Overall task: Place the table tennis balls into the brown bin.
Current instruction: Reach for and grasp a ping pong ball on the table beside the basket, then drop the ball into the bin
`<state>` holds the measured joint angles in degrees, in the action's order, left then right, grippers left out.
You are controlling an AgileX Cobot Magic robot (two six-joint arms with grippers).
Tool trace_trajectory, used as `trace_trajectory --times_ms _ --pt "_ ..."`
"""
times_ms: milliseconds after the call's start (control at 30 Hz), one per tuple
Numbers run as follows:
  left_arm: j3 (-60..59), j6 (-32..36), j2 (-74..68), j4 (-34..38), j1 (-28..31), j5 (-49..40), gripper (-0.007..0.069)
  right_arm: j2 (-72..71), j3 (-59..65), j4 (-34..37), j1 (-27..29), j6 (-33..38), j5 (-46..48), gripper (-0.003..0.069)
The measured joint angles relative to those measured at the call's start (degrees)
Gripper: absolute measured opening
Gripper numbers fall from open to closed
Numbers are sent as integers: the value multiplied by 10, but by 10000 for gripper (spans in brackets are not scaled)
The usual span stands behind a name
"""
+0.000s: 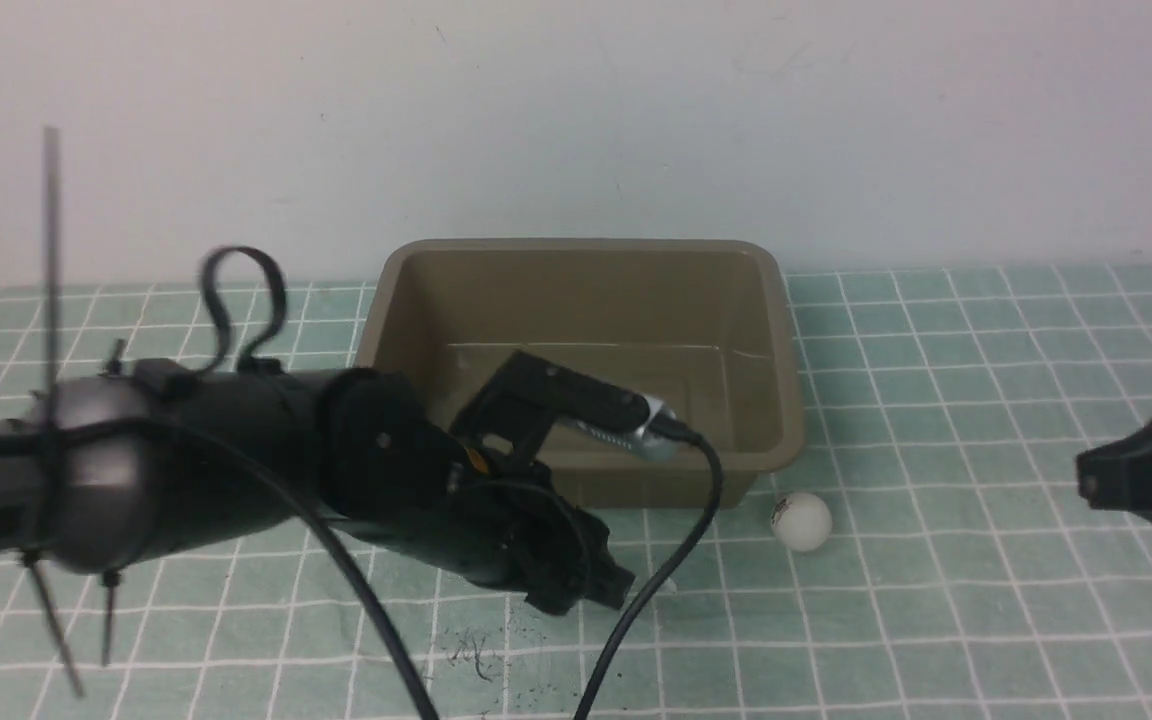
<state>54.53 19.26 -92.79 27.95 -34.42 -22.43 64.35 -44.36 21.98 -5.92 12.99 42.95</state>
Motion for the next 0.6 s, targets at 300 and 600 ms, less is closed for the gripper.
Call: trace_trajectory --times_ms 300,600 --pt "122 -40 23 -16 121 -116 352 195 -49 14 -100 68 -87 169" --pt "260 -17 -133 -30 134 -176 407 359 -130 20 -123 73 -103 500"
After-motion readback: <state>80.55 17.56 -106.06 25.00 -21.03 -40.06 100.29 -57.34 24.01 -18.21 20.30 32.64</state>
